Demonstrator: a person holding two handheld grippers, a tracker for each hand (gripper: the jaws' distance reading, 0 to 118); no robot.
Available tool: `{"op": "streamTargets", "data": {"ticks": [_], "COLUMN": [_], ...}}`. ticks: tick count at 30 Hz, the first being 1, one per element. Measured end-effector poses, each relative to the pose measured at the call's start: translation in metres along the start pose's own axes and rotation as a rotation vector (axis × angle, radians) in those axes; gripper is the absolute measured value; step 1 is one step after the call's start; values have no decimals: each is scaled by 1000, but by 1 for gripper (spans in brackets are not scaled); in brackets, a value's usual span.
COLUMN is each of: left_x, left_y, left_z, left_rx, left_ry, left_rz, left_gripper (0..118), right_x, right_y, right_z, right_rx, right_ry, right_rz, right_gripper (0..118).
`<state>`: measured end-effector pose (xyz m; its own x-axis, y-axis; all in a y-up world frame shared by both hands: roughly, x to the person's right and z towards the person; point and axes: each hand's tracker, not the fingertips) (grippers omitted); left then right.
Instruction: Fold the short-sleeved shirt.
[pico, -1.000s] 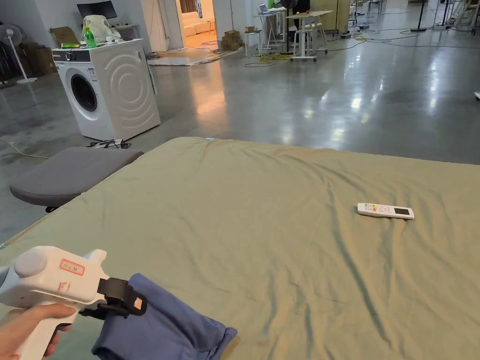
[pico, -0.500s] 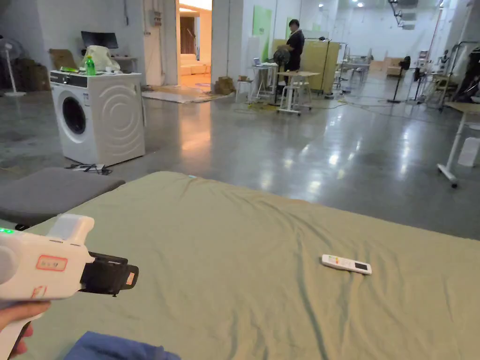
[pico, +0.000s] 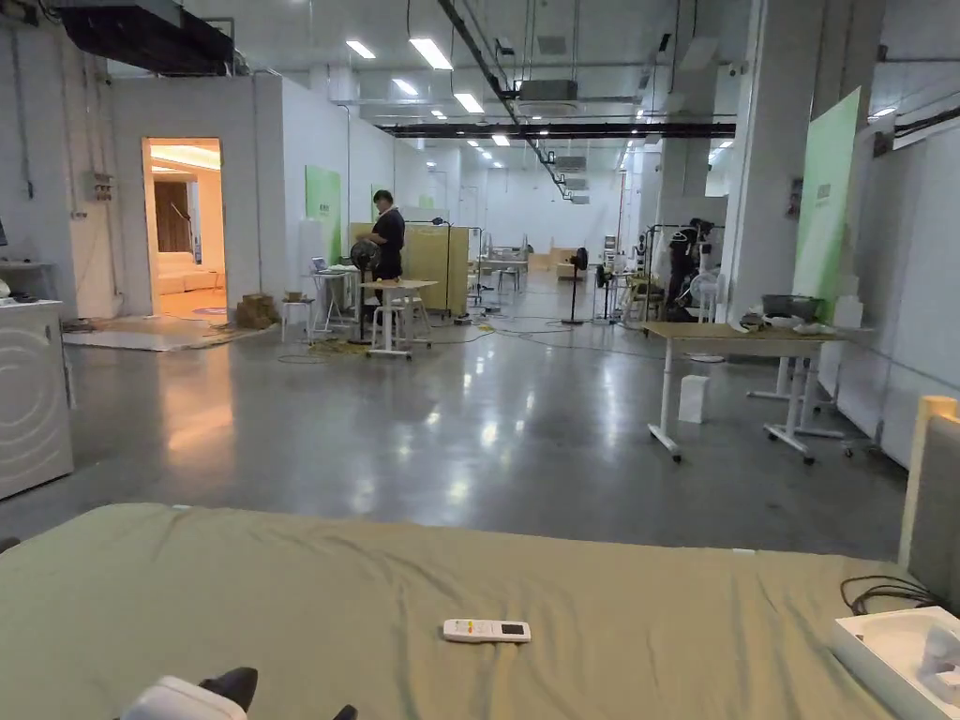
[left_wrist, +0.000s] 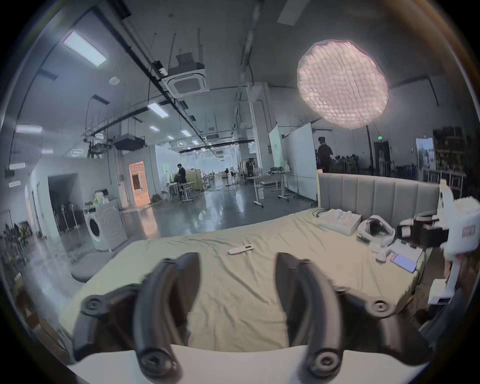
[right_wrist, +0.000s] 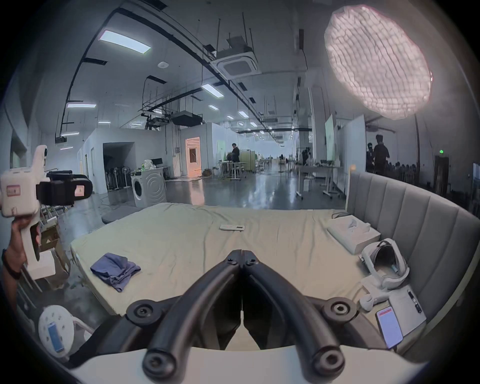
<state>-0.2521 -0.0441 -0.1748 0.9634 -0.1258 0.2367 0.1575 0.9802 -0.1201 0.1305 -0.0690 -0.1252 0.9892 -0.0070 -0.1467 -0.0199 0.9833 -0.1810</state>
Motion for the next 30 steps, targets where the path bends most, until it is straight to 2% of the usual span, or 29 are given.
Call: {"op": "streamTargets", "data": {"ticks": [2, 5, 7, 10, 16, 30], "left_x": [14, 19, 19, 21, 19, 22], "left_y": [-6, -13, -19, -22, -31, -28], "left_z": [9, 23, 32, 43, 50, 43], "left_rx": [36, 48, 51, 31, 22, 7], "left_ry": [40, 25, 31, 56, 49, 50], "left_rz": [-22, -6, 9, -22, 19, 65], "left_gripper": [26, 3, 2, 2, 2, 2], "right_x": [-7, -15, -18, -17, -12, -9], "right_y": [0, -2, -1, 1, -1, 0], "right_z": [11, 25, 31, 36, 38, 37], "right_rx": [45, 79, 99, 106, 91, 85], "right_ry": [-7, -22, -63, -82, -53, -73], "right_rz": [29, 62, 89, 84, -15, -13], "right_gripper": [0, 0, 0, 0, 0, 0]}}
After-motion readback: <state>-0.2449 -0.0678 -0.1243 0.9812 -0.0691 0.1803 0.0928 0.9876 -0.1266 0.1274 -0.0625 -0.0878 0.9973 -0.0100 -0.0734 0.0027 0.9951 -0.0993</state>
